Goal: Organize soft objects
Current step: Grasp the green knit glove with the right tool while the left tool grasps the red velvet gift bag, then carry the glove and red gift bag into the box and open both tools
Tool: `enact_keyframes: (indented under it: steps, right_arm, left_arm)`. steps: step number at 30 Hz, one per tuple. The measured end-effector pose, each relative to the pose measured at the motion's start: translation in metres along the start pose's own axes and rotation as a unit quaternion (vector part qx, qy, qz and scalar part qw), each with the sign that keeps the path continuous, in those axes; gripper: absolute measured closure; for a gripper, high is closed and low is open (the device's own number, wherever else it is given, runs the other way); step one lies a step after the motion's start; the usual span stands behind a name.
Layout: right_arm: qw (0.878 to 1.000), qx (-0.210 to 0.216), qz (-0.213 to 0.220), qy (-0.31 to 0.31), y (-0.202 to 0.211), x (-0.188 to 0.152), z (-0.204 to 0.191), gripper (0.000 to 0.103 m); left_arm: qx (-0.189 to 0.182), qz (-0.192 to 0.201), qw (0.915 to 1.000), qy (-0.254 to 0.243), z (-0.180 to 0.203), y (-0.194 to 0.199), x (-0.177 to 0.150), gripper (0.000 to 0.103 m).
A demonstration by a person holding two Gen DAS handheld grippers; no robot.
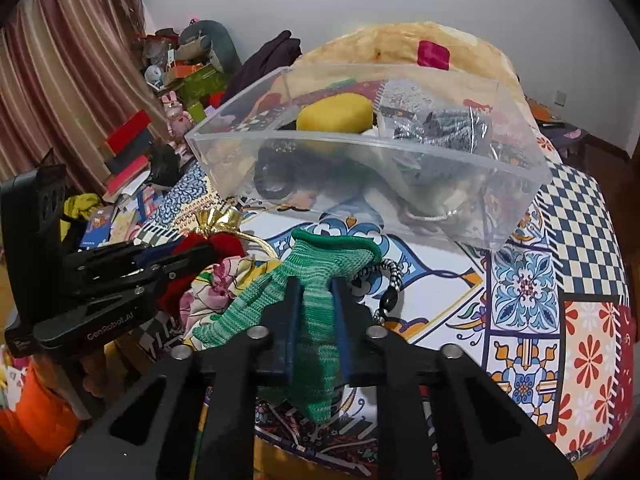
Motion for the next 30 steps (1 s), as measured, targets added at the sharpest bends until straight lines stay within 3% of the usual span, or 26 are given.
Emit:
enact_keyframes:
  steps: [14, 30]
  right_arm:
    - [0.997, -0.006, 0.076, 0.008, 0.049, 0.013, -0.001, 0.095]
    - [0.982, -0.081, 0.169, 0.001, 0.092, 0.067, 0.010, 0.095]
  left_arm:
    - [0.019, 0.082, 0.9964, -0.011, 0.003, 0.055, 0.021, 0.090]
    - [0.033, 0.154, 0.9873, -0.023, 0.011, 0.085, 0.083, 0.090]
Point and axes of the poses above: each gripper's, at about its wrist camera, not at the fingertips, and y roughly against the way its jaws point, z to its right, x to its top, the point moved 4 cm from there along -y, roughly the way its jaws point, and after that the axes turned 11 degrees about -z, right-handed, at the moved point
